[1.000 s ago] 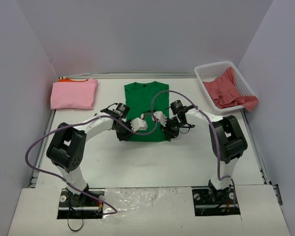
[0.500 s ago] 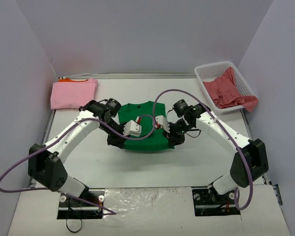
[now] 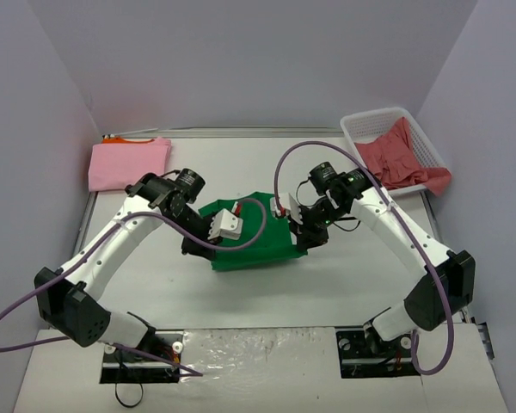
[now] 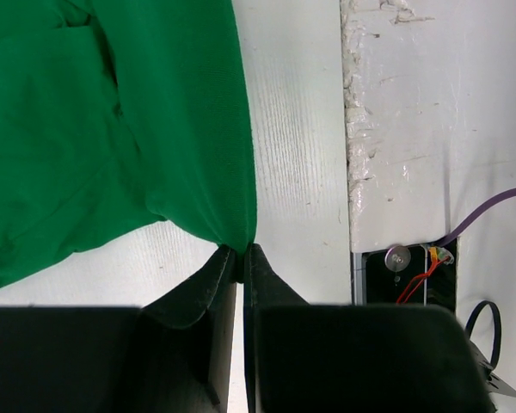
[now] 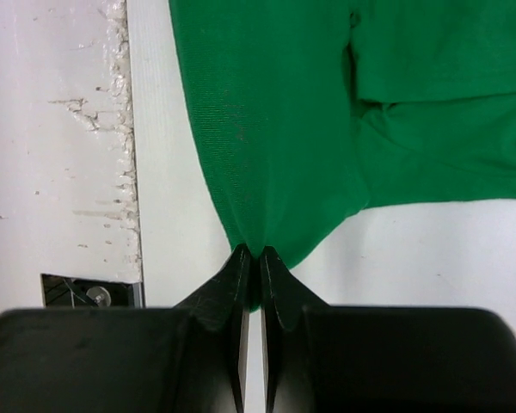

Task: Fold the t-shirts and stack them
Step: Fold the long partially folded tshirt into a neat square, then put the neatly folded tshirt into the corner of the board with the left arm

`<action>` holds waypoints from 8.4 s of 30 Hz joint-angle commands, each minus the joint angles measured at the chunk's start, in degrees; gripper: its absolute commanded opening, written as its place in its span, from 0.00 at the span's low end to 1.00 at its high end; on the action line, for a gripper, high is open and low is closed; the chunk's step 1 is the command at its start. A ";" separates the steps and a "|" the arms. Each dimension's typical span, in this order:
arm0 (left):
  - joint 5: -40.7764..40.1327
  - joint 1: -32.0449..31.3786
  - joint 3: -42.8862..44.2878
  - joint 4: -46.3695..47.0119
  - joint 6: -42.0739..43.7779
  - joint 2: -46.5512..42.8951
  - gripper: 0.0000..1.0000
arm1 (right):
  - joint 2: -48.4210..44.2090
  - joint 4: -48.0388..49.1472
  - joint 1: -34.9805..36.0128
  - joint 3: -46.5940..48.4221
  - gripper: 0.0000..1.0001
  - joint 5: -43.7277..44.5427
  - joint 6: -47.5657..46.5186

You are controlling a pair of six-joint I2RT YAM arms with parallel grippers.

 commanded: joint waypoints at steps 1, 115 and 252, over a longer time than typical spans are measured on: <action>-0.13 -0.06 -0.55 -6.43 0.85 -1.76 0.02 | 1.49 -3.76 -0.56 4.54 0.00 -0.74 -0.72; 8.83 51.71 -13.47 33.57 -43.88 2.89 0.87 | 48.07 28.67 31.61 22.91 0.28 50.32 22.83; -77.04 17.78 68.70 17.05 -38.96 52.82 0.02 | 22.32 25.07 -5.13 -12.76 1.00 34.15 19.67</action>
